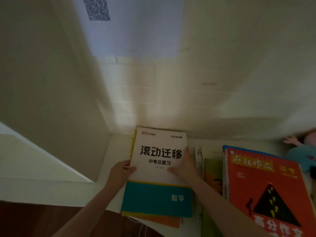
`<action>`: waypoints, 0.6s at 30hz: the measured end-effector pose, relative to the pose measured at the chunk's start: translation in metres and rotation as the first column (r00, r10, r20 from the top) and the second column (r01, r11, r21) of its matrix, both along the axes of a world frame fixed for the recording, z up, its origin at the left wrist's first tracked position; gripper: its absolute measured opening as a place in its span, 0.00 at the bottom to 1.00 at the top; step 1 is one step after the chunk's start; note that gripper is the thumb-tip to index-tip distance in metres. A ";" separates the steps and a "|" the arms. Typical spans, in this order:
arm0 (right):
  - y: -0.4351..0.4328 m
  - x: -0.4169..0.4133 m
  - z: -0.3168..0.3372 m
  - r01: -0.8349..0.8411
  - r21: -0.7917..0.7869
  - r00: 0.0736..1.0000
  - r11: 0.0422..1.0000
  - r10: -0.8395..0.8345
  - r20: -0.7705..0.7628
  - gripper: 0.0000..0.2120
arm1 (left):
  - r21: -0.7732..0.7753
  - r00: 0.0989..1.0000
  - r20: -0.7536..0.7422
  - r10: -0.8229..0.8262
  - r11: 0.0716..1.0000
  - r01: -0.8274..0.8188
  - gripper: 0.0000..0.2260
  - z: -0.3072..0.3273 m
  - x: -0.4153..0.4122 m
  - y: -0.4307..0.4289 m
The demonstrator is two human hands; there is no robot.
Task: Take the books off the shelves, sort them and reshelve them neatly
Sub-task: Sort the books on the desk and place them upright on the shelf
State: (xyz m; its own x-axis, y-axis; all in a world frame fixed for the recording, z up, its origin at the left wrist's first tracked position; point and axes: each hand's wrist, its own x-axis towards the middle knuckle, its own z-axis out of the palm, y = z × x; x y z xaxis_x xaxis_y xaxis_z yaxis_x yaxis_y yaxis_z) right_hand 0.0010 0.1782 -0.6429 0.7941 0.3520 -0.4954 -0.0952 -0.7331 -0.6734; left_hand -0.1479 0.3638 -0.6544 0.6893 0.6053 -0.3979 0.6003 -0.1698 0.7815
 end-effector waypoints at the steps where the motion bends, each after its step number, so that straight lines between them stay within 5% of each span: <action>1: 0.001 0.002 0.000 -0.005 -0.010 1.000 1.000 0.005 -0.004 0.60 | -0.013 1.000 0.004 0.010 1.000 -0.010 0.13 0.000 0.001 -0.002; 7: -0.008 0.000 -0.001 0.024 0.017 0.999 1.000 -0.025 0.035 0.56 | -0.112 0.969 0.191 0.159 0.984 -0.139 0.20 0.023 -0.003 -0.029; 10: -0.014 0.004 0.001 0.036 0.005 0.999 0.999 -0.036 0.031 0.56 | -0.276 0.960 0.281 0.002 0.958 0.079 0.27 0.038 -0.007 -0.049; 13: -0.017 0.007 0.006 0.019 0.024 1.000 1.000 -0.019 -0.001 0.55 | -0.203 0.932 0.300 -0.202 0.941 0.269 0.42 0.037 -0.011 -0.067; 18: -0.024 0.008 0.008 0.015 0.053 0.999 0.998 -0.013 -0.044 0.47 | -0.374 0.920 0.365 -0.145 0.882 0.287 0.40 0.034 -0.016 -0.046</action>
State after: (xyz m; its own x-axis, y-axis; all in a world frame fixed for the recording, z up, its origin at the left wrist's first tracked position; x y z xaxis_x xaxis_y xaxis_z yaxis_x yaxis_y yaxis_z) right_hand 0.0093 0.1545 -0.6346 0.7770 0.3678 -0.5109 -0.1356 -0.6947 -0.7064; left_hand -0.1638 0.3181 -0.6201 0.9143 0.2556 -0.3142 0.2944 0.1135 0.9489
